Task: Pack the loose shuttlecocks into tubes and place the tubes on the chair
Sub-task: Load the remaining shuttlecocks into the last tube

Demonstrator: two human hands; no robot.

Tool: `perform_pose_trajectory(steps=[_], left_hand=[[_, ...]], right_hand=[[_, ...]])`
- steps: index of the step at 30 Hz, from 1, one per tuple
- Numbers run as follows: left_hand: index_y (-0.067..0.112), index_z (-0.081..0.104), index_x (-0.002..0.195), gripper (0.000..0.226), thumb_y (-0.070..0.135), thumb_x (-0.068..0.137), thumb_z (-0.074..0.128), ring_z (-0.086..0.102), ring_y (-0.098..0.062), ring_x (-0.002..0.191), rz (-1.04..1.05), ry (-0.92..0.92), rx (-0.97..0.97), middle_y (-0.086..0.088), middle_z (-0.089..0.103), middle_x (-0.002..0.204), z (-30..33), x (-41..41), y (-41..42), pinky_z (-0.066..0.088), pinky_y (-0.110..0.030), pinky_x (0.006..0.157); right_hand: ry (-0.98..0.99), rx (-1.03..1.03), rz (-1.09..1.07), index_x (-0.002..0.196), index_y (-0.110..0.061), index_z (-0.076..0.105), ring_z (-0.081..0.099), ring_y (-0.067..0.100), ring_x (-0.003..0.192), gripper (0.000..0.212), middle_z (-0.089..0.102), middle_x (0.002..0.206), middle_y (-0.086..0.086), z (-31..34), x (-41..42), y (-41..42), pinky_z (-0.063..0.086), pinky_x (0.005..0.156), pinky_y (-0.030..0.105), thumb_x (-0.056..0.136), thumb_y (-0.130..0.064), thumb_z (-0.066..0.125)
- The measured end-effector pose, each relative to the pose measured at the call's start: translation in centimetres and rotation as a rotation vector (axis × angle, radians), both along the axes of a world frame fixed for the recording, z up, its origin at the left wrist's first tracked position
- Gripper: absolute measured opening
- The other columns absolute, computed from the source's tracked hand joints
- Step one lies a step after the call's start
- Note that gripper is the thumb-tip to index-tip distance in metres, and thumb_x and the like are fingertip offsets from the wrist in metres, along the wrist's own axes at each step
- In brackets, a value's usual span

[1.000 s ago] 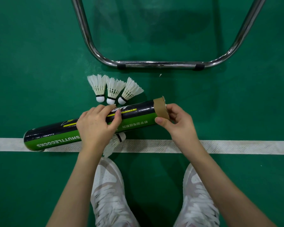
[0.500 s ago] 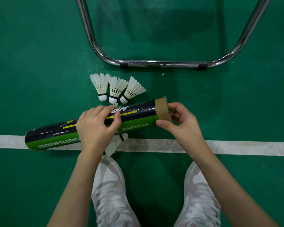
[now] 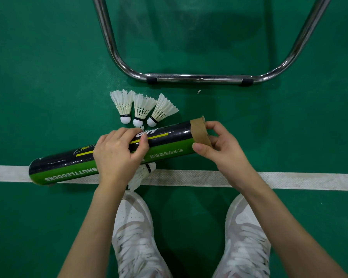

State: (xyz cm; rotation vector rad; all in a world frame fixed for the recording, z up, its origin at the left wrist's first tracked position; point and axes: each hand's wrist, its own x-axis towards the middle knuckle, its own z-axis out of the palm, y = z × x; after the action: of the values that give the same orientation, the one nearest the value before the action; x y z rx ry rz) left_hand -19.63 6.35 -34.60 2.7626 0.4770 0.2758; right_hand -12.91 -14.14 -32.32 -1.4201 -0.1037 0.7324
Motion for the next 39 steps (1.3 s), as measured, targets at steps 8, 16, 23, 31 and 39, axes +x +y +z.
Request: perform_pose_trajectory(steps=[8,16,23,31,39], left_hand=[[0.019,0.068,0.097,0.056,0.055,0.088,0.027,0.060,-0.023,0.085,-0.029,0.109,-0.030,0.001,0.068,0.089,0.9,0.3,0.3,0.030,-0.029,0.071],[0.026,0.056,0.119,0.092,0.089,0.059,0.028,0.053,-0.020,0.102,-0.102,0.277,0.000,0.006,0.061,0.109,0.9,-0.3,1.9,0.034,-0.035,0.086],[0.025,0.062,0.110,0.088,0.090,0.060,0.029,0.050,-0.024,0.096,-0.039,0.256,0.018,0.001,0.063,0.101,0.2,-1.2,3.9,0.035,-0.034,0.074],[0.037,0.053,0.109,0.080,0.089,0.051,0.035,0.054,-0.015,0.095,0.063,0.297,-0.108,0.012,0.052,0.106,0.5,-1.7,4.4,0.026,-0.027,0.063],[0.037,0.053,0.108,0.076,0.088,0.054,0.037,0.055,-0.013,0.098,0.060,0.305,-0.121,0.015,0.054,0.107,0.9,-2.0,4.8,0.026,-0.027,0.064]], right_hand=[[0.022,0.026,0.094,0.108,-0.018,0.048,0.058,0.003,0.080,0.028,0.064,0.090,0.000,0.2,1.1,0.0,0.044,0.077,0.011,0.091,0.004,0.050],[0.002,0.013,0.077,0.108,-0.017,0.049,0.059,0.001,0.077,0.028,0.065,0.089,0.000,0.1,1.4,1.2,0.044,0.074,0.011,0.090,0.005,0.050],[-0.204,-0.151,0.107,0.098,-0.027,0.058,0.062,0.000,0.090,0.023,0.067,0.095,-0.008,0.2,2.8,2.1,0.047,0.082,0.014,0.089,-0.006,0.059],[-0.337,-0.403,0.026,0.108,-0.013,0.059,0.055,0.005,0.096,0.017,0.060,0.108,-0.003,-4.2,7.0,4.5,0.041,0.088,0.017,0.091,-0.012,0.058],[-0.320,-0.465,0.055,0.112,-0.012,0.060,0.055,0.010,0.100,0.026,0.062,0.105,-0.002,-6.4,8.0,8.0,0.044,0.090,0.022,0.086,-0.008,0.063]])
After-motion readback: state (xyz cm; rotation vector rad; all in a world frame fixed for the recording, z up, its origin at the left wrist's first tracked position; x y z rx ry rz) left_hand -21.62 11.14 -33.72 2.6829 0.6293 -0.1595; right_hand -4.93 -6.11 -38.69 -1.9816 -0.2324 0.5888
